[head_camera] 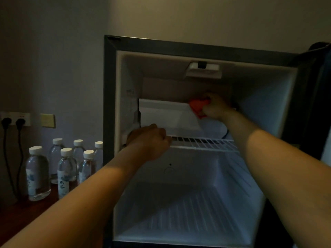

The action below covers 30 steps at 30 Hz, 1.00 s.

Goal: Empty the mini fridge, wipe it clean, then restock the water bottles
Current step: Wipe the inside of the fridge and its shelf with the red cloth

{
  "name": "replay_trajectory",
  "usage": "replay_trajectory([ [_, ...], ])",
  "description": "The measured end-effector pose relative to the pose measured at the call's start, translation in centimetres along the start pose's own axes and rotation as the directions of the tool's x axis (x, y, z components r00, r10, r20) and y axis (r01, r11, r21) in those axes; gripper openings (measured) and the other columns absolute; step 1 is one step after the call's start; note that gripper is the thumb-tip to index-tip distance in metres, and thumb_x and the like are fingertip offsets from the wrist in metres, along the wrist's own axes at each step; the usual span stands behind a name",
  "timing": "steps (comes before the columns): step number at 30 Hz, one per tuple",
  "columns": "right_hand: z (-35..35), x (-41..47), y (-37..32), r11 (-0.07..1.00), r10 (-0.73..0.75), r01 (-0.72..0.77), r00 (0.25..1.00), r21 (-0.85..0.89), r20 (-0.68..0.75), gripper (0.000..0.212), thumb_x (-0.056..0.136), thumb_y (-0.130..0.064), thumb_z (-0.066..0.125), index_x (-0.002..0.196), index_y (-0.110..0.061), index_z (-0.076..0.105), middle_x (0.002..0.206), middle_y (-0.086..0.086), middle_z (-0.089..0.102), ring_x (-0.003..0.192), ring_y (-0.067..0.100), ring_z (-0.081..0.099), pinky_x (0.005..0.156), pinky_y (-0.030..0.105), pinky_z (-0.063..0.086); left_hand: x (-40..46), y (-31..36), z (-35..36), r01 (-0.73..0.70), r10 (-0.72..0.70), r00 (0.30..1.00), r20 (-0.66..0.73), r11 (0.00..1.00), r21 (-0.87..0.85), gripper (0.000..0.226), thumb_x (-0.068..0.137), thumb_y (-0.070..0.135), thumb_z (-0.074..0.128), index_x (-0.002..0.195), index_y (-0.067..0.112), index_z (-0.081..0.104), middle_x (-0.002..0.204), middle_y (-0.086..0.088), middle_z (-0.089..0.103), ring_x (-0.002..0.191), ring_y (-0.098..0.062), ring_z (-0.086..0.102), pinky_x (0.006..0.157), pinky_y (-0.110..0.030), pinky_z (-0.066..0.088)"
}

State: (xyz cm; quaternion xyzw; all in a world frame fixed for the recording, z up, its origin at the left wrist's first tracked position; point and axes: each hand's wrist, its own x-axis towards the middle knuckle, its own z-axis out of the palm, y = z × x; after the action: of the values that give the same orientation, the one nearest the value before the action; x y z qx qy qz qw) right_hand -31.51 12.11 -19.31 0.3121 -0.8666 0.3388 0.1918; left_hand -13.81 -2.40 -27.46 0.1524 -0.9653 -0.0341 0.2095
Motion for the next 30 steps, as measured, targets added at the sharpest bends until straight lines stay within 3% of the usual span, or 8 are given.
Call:
replay_trajectory([
  [5, 0.8, -0.7, -0.1, 0.990, -0.005, -0.017, 0.988, -0.137, -0.156, 0.047, 0.092, -0.037, 0.058, 0.136, -0.026, 0.051, 0.146, 0.012, 0.045, 0.133, 0.037, 0.041, 0.112, 0.046, 0.031, 0.1, 0.0, 0.0, -0.006, 0.007, 1.000, -0.007, 1.000, 0.014, 0.047, 0.102, 0.050, 0.024, 0.128, 0.028, 0.057, 0.131, -0.004, 0.051, 0.113, -0.029, 0.052, 0.087, -0.035, 0.041],
  [10, 0.3, -0.2, 0.1, 0.982, 0.000, -0.012, 0.998, -0.190, -0.062, 0.062, 0.085, -0.038, 0.066, 0.142, -0.029, 0.045, 0.149, 0.011, 0.042, 0.134, 0.038, 0.040, 0.110, 0.051, 0.034, 0.2, -0.2, 0.1, -0.010, 0.010, 1.000, -0.001, 1.000, -0.010, 0.049, 0.101, 0.052, 0.025, 0.130, 0.029, 0.056, 0.134, -0.004, 0.050, 0.115, -0.029, 0.052, 0.091, -0.038, 0.044],
  [16, 0.5, -2.0, 0.2, 0.936, -0.036, -0.014, 0.990, -0.352, -0.136, 0.060, 0.083, -0.052, 0.062, 0.138, -0.032, 0.047, 0.144, 0.011, 0.048, 0.131, 0.036, 0.045, 0.110, 0.048, 0.035, 0.1, -0.2, 0.1, -0.004, 0.004, 1.000, -0.008, 1.000, -0.005, 0.049, 0.101, 0.052, 0.025, 0.130, 0.029, 0.057, 0.135, -0.003, 0.050, 0.115, -0.029, 0.053, 0.089, -0.037, 0.043],
  [18, 0.4, -2.7, 0.2, 0.932, -0.032, -0.029, 0.986, -0.362, -0.164, 0.054, 0.089, -0.056, 0.051, 0.136, -0.030, 0.049, 0.143, 0.013, 0.048, 0.131, 0.034, 0.044, 0.112, 0.048, 0.032, 0.1, -0.1, 0.1, -0.002, 0.002, 1.000, -0.008, 1.000, -0.003, 0.049, 0.101, 0.052, 0.025, 0.131, 0.029, 0.056, 0.136, -0.004, 0.050, 0.116, -0.029, 0.052, 0.089, -0.037, 0.043],
  [21, 0.2, -4.1, 0.1, 0.941, -0.017, -0.052, 0.979, -0.334, -0.202, 0.050, 0.099, -0.053, 0.037, 0.138, -0.025, 0.050, 0.148, 0.015, 0.041, 0.138, 0.033, 0.034, 0.117, 0.044, 0.022, 0.1, -0.1, 0.0, -0.001, 0.001, 1.000, -0.010, 1.000, -0.002, 0.049, 0.102, 0.052, 0.025, 0.130, 0.028, 0.056, 0.134, -0.004, 0.050, 0.114, -0.028, 0.053, 0.086, -0.036, 0.041],
  [25, 0.4, -5.0, 0.9, 0.936, 0.023, -0.127, 0.953, -0.328, -0.303, 0.054, 0.094, -0.039, 0.057, 0.141, -0.019, 0.041, 0.150, 0.019, 0.032, 0.135, 0.042, 0.034, 0.108, 0.048, 0.033, 0.0, -0.1, 0.0, -0.008, 0.008, 1.000, -0.006, 1.000, 0.006, 0.049, 0.102, 0.054, 0.025, 0.128, 0.029, 0.057, 0.130, -0.004, 0.052, 0.110, -0.028, 0.054, 0.084, -0.036, 0.042],
  [27, 0.6, -5.3, 1.0, 0.928, 0.070, -0.184, 0.940, -0.325, -0.334, 0.057, 0.092, -0.027, 0.059, 0.142, -0.013, 0.035, 0.149, 0.024, 0.028, 0.135, 0.047, 0.030, 0.105, 0.052, 0.036, 0.0, -0.1, 0.1, -0.013, 0.013, 1.000, -0.022, 1.000, -0.004, 0.047, 0.102, 0.054, 0.026, 0.127, 0.030, 0.057, 0.129, -0.003, 0.052, 0.110, -0.027, 0.054, 0.082, -0.035, 0.040],
  [30, 1.3, -5.1, 1.2, 0.924, 0.069, -0.187, 0.939, -0.332, -0.336, 0.049, 0.093, -0.021, 0.058, 0.138, -0.011, 0.042, 0.146, 0.026, 0.032, 0.132, 0.048, 0.033, 0.104, 0.050, 0.038, 0.1, 0.0, 0.2, -0.015, 0.014, 0.999, -0.042, 1.000, -0.027, 0.045, 0.101, 0.054, 0.028, 0.132, 0.033, 0.052, 0.133, -0.002, 0.051, 0.114, -0.027, 0.054, 0.081, -0.034, 0.038],
])
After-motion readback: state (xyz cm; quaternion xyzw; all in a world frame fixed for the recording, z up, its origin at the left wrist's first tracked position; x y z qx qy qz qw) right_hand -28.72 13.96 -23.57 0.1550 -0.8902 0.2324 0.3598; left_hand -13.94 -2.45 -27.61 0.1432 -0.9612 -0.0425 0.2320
